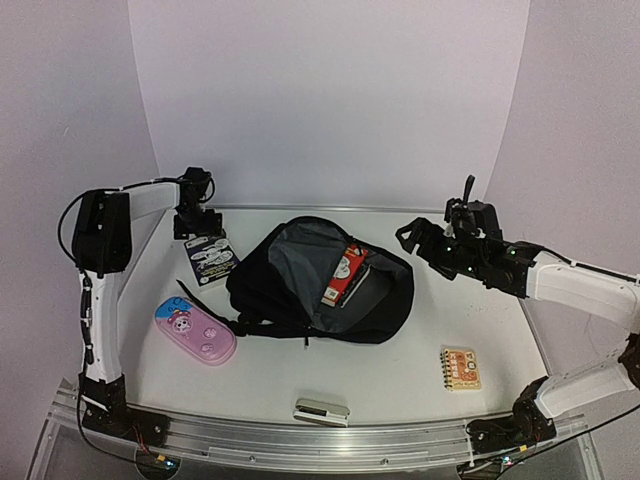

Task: Pack the student bag
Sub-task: Move the book to the center of the board.

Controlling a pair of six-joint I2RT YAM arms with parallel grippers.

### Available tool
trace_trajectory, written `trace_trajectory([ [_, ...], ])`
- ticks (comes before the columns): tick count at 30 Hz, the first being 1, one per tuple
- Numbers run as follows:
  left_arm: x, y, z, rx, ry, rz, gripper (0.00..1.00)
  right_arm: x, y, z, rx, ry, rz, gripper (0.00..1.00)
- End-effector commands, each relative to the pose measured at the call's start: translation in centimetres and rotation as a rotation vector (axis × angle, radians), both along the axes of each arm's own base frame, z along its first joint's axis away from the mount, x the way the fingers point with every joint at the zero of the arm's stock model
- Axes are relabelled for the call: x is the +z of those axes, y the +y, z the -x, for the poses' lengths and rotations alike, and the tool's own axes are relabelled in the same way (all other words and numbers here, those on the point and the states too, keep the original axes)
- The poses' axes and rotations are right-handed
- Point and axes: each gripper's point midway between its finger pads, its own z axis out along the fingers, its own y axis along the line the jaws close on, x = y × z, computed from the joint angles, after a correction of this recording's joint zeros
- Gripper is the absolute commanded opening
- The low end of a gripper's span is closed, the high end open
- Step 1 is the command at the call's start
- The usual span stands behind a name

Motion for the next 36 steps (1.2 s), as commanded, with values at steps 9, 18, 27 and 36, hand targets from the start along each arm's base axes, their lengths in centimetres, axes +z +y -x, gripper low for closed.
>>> trace_trajectory([
  [9, -0.7, 0.1, -6.0, -0.032, -0.06, 0.012, 0.94, 0.0, 0.2, 0.4, 0.014, 0.0, -0.011, 0.95],
  [18, -4.7, -1.3, -5.5, -0.122, 0.024, 0.051, 0.92, 0.2, 0.3, 0.5, 0.021, -0.002, -0.014, 0.95],
  [27, -5.7, -2.1, -2.5, -0.168, 0.056, 0.11, 0.81, 0.3, -0.1, 0.8, 0.015, -0.007, -0.018, 0.95],
  [36, -6.6, -4.4, 2.8, -0.225, 0.071, 0.14, 0.72, 0.9, 0.5, 1.1, 0.056, -0.02, -0.018, 0.95],
])
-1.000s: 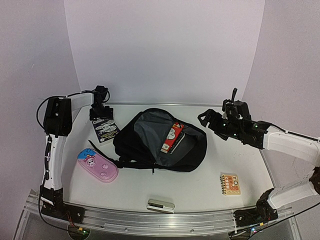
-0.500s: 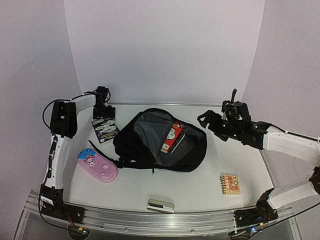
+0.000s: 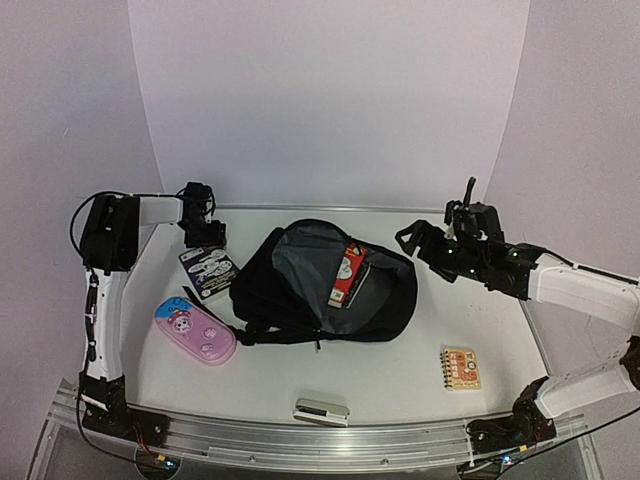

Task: Pack the student bag
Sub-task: Move the book to the center of the board, then pick up the book from the center of the board.

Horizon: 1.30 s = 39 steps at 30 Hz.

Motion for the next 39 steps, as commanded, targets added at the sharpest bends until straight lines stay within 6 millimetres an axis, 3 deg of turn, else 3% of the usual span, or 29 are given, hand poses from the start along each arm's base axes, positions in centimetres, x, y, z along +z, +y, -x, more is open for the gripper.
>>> trace_trajectory([
  [1, -1.5, -2.7, 5.1, -0.072, 0.103, 0.034, 0.71, 1.3, 0.5, 0.6, 0.04, -0.036, -0.007, 0.94],
  [8, -1.2, -4.9, 9.2, -0.118, 0.101, 0.07, 0.69, 3.0, 3.8, 2.0, 0.148, -0.082, 0.011, 0.94],
  [13, 0.0, -7.7, 11.4, -0.165, 0.099, 0.144, 0.69, 4.7, 9.4, 4.1, 0.279, -0.128, 0.036, 0.91],
  [16, 2.4, -8.3, 11.9, -0.145, 0.067, 0.194, 0.69, 5.5, 12.9, 5.2, 0.36, -0.15, 0.048, 0.89],
  [19, 5.9, -8.4, 12.6, -0.124, 0.012, 0.249, 0.72, 4.8, 16.7, 6.4, 0.448, -0.152, 0.079, 0.87],
  [22, 8.2, -7.9, 13.5, -0.084, 0.005, 0.272, 0.78, 4.1, 20.5, 6.9, 0.53, -0.148, 0.097, 0.84],
  [25, 8.7, -6.4, 14.6, 0.011, 0.033, 0.262, 0.82, 1.8, 24.0, 7.2, 0.608, -0.118, 0.124, 0.8],
  [30, 7.5, -4.4, 17.5, 0.155, 0.08, 0.283, 0.86, -2.6, 28.9, 7.3, 0.72, -0.067, 0.161, 0.71],
  [36, 5.4, -2.7, 20.2, 0.268, 0.122, 0.329, 0.87, -6.8, 32.3, 6.9, 0.792, -0.029, 0.199, 0.7],
  [39, 5.0, -2.4, 20.6, 0.288, 0.125, 0.379, 0.87, -8.4, 33.6, 6.1, 0.794, -0.02, 0.222, 0.7],
])
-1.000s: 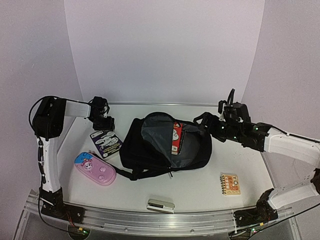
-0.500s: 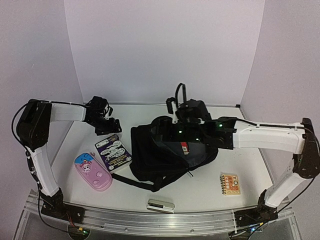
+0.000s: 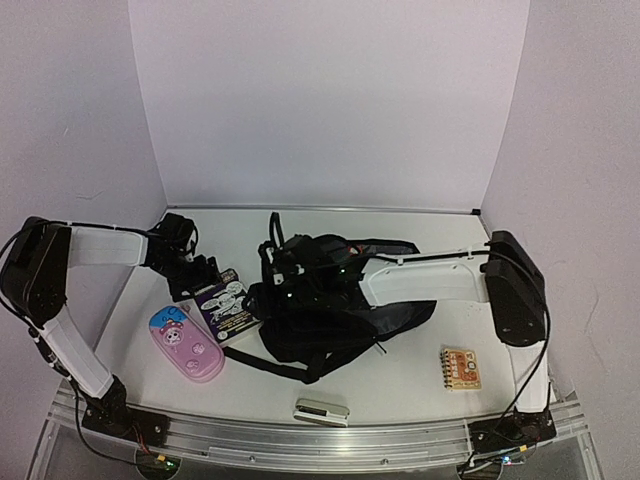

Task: Pack the student bag
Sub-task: Pick up the book from the center of the board.

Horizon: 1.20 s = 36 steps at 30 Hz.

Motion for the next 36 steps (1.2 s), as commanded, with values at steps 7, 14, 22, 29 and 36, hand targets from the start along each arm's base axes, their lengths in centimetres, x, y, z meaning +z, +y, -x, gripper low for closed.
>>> trace_trajectory([
  [7, 0.3, 0.5, -0.3, 0.07, -0.013, 0.088, 0.87, -5.1, 4.4, -2.2, 0.008, 0.031, 0.08, 0.7],
  [14, -1.6, 1.4, 0.7, 0.09, 0.043, 0.046, 0.87, -8.8, 2.3, -5.2, -0.145, 0.052, 0.209, 0.73],
  [22, -2.4, 0.5, 0.8, 0.066, 0.049, 0.089, 0.87, -11.8, -0.1, -6.8, -0.208, 0.103, 0.275, 0.72],
  [29, -3.0, 0.0, 0.7, 0.055, 0.062, 0.11, 0.79, -14.4, 2.0, -5.1, -0.067, 0.219, 0.233, 0.67],
  [36, -3.2, -0.3, 1.1, 0.05, 0.065, 0.134, 0.66, -13.0, 4.9, -3.6, 0.034, 0.313, 0.093, 0.57],
])
